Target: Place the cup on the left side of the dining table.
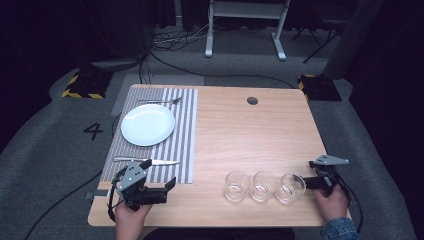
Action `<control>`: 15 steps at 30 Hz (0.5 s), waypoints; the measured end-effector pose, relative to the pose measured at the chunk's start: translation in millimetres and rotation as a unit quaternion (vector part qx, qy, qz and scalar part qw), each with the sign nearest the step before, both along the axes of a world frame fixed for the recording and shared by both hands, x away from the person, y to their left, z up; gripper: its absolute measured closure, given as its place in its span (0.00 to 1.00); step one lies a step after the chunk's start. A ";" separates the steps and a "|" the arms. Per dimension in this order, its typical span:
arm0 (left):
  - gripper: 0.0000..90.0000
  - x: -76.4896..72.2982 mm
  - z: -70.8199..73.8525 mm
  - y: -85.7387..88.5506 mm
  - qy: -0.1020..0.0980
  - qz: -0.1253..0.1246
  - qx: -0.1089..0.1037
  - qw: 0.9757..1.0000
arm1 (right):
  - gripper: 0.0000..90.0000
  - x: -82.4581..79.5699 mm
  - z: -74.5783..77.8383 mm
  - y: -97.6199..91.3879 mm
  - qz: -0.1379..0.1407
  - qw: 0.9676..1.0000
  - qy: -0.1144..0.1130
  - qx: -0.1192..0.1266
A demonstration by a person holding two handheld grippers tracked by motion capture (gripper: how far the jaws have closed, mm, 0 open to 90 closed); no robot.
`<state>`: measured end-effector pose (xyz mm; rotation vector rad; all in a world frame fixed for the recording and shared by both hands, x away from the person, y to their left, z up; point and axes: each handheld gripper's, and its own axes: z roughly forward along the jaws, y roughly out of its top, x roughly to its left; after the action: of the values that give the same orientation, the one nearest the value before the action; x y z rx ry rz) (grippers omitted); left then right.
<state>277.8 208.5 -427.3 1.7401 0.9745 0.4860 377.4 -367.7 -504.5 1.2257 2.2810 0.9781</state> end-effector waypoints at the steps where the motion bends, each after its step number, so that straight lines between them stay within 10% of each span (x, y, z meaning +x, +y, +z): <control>1: 0.00 -0.6 2.3 0.7 -0.007 0.003 -0.002 1.000 | 0.09 0.0 0.0 0.0 0.000 1.000 0.000 0.000; 15: 0.00 -5.4 12.3 3.9 -0.052 0.008 -0.028 0.998 | 0.09 -0.3 0.0 0.0 0.000 1.000 0.000 0.000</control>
<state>272.4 212.4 -414.9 1.6419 0.9195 0.5501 377.1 -367.7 -504.5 1.2259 2.2808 0.9785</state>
